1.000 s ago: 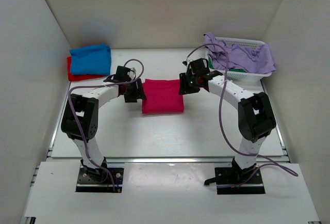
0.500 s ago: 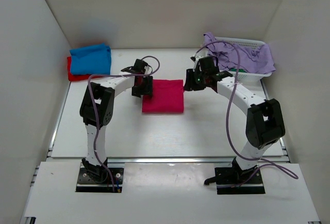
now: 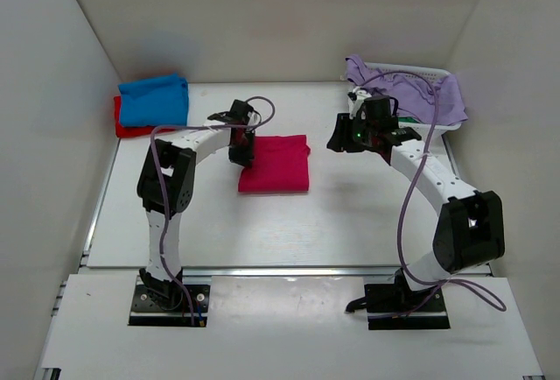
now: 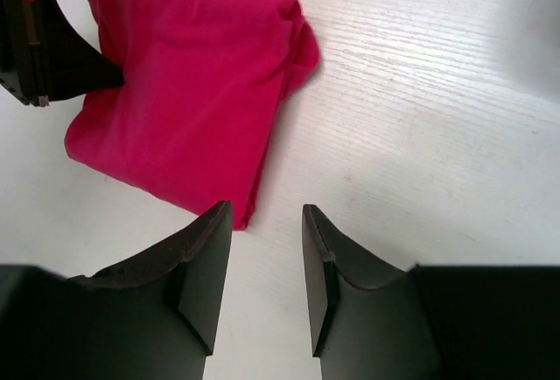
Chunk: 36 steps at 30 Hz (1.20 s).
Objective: Fold and stack the t-shirts
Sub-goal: Put the neatly folded tshirt into the corner of the board with the left arm
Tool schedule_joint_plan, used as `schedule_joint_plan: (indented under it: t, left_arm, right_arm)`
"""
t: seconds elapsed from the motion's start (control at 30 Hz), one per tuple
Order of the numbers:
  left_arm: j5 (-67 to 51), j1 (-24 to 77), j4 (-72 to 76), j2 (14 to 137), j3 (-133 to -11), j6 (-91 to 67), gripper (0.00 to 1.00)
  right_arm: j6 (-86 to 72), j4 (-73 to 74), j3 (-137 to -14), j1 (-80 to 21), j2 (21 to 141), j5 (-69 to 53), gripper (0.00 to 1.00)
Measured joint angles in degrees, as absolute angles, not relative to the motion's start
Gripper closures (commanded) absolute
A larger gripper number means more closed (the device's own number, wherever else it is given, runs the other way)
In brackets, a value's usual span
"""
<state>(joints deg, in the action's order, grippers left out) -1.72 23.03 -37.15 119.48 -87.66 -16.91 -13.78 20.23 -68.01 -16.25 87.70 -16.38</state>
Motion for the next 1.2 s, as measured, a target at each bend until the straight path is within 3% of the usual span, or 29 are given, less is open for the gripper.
schedule_joint_plan:
  t: [0.2,0.57,1.2]
  left_arm:
    - [-2.26,18.44,-45.04,119.63,-94.87,-13.37,1.0]
    - [6.46,15.07,-56.73,132.99,-135.44,-6.02,1.0]
    - [16.03,5.15,-56.34,139.98,-150.89,-1.69,1.0]
  right_arm:
    - [-13.93,20.03,-66.3,-14.04,84.64,-18.59,0.65]
    - [-13.52,20.88,-67.02,-13.8,84.31,-21.08,0.66]
    - [-15.33,20.71,-68.82,-13.89,83.05,-24.12,0.68]
